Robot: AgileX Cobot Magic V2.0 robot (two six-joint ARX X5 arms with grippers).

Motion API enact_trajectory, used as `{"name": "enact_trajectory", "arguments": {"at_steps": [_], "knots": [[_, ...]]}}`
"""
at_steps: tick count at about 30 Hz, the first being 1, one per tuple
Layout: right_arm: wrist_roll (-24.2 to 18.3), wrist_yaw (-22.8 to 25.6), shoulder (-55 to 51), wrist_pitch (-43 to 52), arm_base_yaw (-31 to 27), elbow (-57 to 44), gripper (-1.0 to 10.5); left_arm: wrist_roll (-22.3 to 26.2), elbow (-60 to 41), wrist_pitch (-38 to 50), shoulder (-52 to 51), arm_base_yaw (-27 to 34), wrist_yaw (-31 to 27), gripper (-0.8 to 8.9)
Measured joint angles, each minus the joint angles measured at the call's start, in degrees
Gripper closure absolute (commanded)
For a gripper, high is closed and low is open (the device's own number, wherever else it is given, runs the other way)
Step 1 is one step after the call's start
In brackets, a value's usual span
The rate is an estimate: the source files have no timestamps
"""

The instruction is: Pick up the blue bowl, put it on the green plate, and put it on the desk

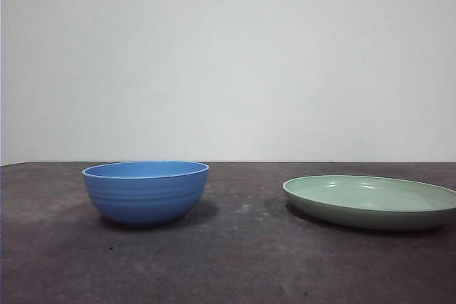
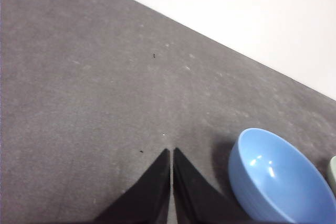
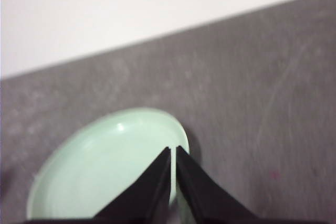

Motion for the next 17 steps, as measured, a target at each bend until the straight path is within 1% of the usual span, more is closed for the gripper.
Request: {"name": "enact_trajectory", "arguments": {"at_steps": [2,6,10,13,17], "knots": [[0.1,0.0,0.0,0.0,0.0,2.5,9.4,-0.6,2.4,-1.7,0.1,0.0,0.0,8.04],[0.2,0.2,0.0,-1.7,0.0,7.1,9.4,-1.0,7.6,-2.2,1.2,0.0,0.0,8.04],[0.2,0.4,1.0,-4.6,0.0,12.1,9.4,-0.8,13.2,-3.9,4.7,0.0,0.1,8.04],[-0.4,0.4,3.7,-7.2,0.0,16.8,9.4,0.6,17.4,-6.5,8.3,0.0,1.0,8.04],[-2.3,-0.1,9.8,-11.7,0.0,23.4,9.4,4.3,23.1,-8.7,14.9,0.0,5.3,8.04]]}}
